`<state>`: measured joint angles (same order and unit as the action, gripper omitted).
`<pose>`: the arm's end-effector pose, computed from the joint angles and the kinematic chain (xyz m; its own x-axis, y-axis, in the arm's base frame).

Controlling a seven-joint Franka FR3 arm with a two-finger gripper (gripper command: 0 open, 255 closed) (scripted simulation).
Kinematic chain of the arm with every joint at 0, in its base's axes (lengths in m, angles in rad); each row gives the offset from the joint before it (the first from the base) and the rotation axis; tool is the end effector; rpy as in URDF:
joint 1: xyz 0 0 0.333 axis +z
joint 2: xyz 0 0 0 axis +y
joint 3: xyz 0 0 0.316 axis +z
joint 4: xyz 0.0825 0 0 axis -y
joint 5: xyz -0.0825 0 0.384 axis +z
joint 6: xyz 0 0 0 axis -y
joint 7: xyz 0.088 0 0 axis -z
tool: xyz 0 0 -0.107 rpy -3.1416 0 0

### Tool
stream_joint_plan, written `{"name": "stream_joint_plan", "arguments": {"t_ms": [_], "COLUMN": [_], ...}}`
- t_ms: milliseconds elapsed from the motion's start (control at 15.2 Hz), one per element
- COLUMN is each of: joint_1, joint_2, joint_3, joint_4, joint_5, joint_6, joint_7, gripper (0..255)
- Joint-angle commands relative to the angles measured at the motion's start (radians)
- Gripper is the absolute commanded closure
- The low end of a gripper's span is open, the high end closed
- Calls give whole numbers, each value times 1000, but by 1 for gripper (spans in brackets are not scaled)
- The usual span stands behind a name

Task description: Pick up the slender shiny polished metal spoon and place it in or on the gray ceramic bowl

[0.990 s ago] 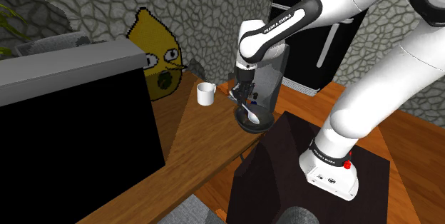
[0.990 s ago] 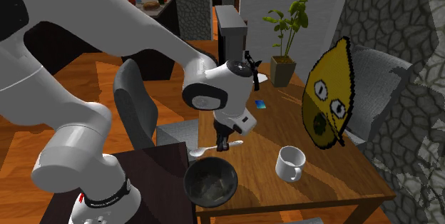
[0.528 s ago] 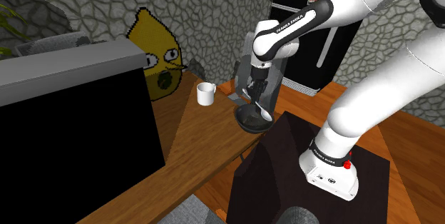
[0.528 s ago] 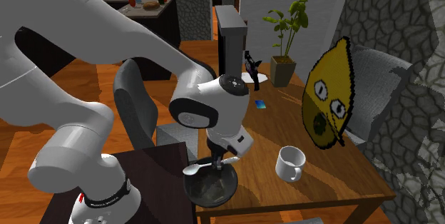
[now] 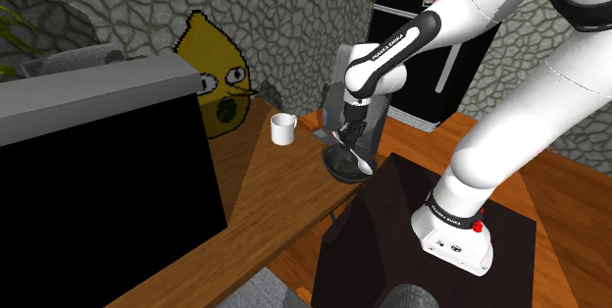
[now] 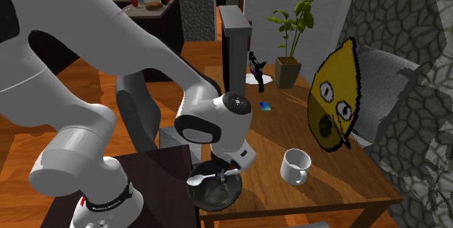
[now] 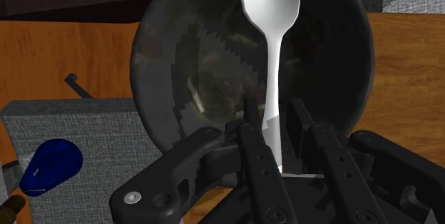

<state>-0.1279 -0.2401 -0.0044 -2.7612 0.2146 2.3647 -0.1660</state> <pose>0.3630 -0.0456 0.2759 0.9826 -0.1187 -0.1425 -0.1401 -0.9786 -0.1505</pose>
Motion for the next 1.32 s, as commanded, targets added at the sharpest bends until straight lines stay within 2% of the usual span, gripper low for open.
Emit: {"name": "stream_joint_plan", "arguments": {"t_ms": [0,264,792,858,1188,1254], "joint_1": [3,11,11,11,11,4], "joint_2": [27,96,96,96,96,61], "joint_3": [0,-2,-1,-1,-1,-4], "joint_4": [-7,-16,-16,-16,-16,-6], "joint_5": [8,31,31,31,31,15], "joint_6": [34,110,110,110,110,66], "joint_7": [-9,-31,-31,-31,-31,-21], "gripper": [255,255,255,0,0,0]}}
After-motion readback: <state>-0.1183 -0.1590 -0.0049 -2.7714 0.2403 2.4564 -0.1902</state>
